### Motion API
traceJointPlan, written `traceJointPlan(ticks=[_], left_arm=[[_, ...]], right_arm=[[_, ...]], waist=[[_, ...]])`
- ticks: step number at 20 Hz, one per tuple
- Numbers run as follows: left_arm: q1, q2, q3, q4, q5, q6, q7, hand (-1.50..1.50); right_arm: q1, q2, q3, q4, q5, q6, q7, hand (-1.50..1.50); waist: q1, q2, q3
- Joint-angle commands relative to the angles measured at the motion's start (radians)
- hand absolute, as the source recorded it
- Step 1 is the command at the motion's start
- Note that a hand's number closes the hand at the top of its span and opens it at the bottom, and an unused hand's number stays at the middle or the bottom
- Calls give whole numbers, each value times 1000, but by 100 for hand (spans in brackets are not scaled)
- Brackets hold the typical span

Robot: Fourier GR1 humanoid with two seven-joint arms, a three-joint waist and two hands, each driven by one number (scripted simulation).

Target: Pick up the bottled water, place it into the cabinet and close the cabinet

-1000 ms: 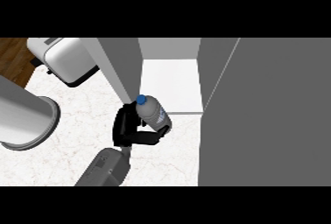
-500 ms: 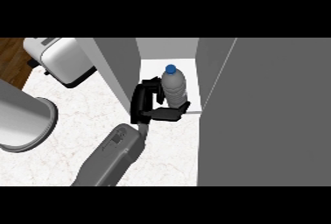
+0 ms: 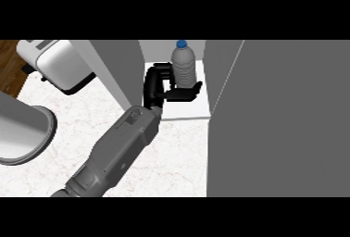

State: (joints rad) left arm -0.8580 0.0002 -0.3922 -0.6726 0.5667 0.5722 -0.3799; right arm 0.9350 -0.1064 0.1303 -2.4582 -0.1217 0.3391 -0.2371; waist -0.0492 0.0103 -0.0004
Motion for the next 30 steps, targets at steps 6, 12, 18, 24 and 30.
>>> traceJointPlan(ticks=[6,12,18,24,30], left_arm=[[-182,19,27,356,-87,52,-7,150],[-208,22,143,427,-21,63,-90,150],[-229,63,126,532,-69,71,-141,-150],[-310,58,116,578,-101,150,-156,-150],[-348,64,141,587,-86,101,-135,-150]], right_arm=[[3,2,-2,-25,-59,34,-6,-150],[-1,6,-10,-58,-90,31,23,-150],[6,-12,-48,-28,-96,64,-9,-150],[-8,-12,-12,-14,-68,88,-22,-150],[21,-27,-42,-30,-112,110,-24,-150]], waist=[[-26,13,0],[-24,16,-2],[-47,23,-1],[-65,30,-1],[-62,26,-1]])
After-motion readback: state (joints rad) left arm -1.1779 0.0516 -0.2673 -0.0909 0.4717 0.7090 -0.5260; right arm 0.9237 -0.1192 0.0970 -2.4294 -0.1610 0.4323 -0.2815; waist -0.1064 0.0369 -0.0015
